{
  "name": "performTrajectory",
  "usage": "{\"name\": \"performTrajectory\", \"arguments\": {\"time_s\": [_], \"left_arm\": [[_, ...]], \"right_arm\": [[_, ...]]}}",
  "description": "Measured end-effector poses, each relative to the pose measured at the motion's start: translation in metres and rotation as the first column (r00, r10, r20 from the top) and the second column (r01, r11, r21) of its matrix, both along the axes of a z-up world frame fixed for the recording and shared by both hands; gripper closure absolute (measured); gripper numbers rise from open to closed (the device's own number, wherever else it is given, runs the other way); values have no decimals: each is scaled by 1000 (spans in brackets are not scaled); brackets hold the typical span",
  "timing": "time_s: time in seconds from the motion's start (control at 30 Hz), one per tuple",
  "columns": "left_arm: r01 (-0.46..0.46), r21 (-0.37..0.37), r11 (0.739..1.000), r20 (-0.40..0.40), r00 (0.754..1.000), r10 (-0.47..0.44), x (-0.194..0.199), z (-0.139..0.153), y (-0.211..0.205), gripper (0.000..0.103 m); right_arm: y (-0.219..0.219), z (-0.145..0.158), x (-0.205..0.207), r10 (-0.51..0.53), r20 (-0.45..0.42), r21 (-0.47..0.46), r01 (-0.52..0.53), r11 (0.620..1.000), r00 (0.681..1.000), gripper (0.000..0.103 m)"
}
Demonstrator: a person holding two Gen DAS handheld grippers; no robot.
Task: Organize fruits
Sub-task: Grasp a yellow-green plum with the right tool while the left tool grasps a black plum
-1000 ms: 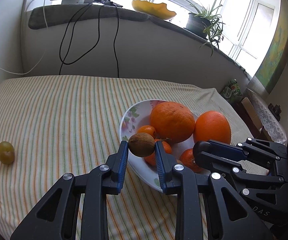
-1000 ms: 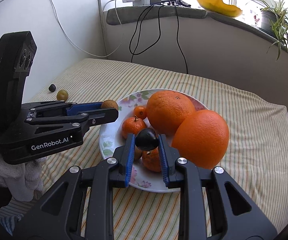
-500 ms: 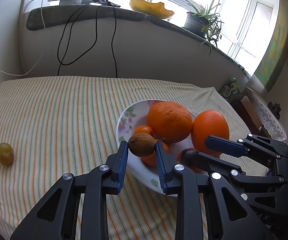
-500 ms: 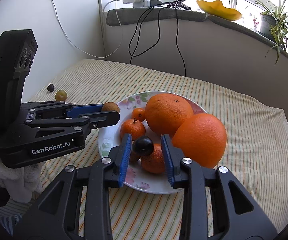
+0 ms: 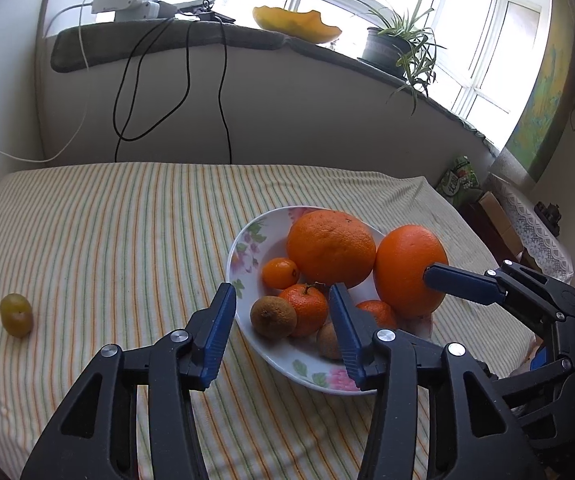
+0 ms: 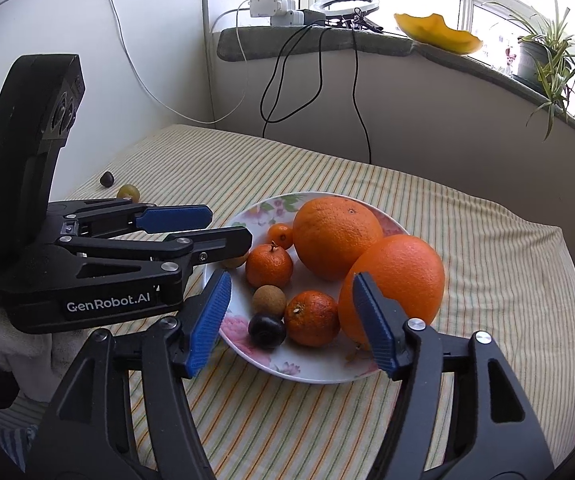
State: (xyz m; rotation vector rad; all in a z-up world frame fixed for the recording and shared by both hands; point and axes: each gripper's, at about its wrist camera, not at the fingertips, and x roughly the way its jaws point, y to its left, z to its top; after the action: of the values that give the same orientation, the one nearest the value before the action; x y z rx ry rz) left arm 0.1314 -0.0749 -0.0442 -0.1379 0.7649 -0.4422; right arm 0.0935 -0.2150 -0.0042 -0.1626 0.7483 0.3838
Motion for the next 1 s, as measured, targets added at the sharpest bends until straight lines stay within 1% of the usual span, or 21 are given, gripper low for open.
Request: {"name": "performTrajectory", "arguments": {"time_s": [0.07, 0.1, 0.13, 0.23, 0.27, 0.3, 0.33, 0.53, 0.73, 1.0], "left_arm": [[-6, 0, 1000, 3, 1000, 6, -1, 1, 1, 53], [-9, -1, 1000, 4, 1000, 9, -1, 2, 2, 52], [-11, -1, 1000, 6, 1000, 11, -1, 2, 3, 47], [-27, 2, 1000, 14, 1000, 27, -2, 5, 6, 39], [-33, 1, 999, 15, 999, 33, -3, 6, 8, 38], [-41, 1, 999, 17, 999, 41, -3, 7, 9, 34], [-49, 3, 999, 18, 999, 49, -3, 8, 11, 33], [-74, 6, 997, 26, 997, 74, -5, 12, 21, 33], [-113, 18, 993, 47, 993, 112, -10, 18, 37, 33], [-178, 23, 984, 62, 982, 176, -15, 21, 71, 33]], "right_arm": [[0, 2, -1, -3, 6, -3, 3, 1000, 1000, 33], [0, 3, -1, -1, 5, -1, 1, 1000, 1000, 29], [0, 3, -2, -1, 7, 2, 1, 1000, 1000, 22], [-1, 6, -4, -6, 14, 9, 6, 1000, 1000, 17], [-2, 7, -4, -4, 11, 13, 3, 1000, 1000, 16], [-2, 7, -4, -1, 8, 18, 1, 1000, 1000, 13], [-3, 8, -5, -1, 10, 21, 1, 1000, 1000, 11], [1, 15, -8, 2, 24, 22, -3, 1000, 1000, 10], [8, 18, -8, 20, 20, 38, -21, 999, 1000, 10], [31, 20, -2, 81, 10, 59, -82, 995, 997, 10]]}}
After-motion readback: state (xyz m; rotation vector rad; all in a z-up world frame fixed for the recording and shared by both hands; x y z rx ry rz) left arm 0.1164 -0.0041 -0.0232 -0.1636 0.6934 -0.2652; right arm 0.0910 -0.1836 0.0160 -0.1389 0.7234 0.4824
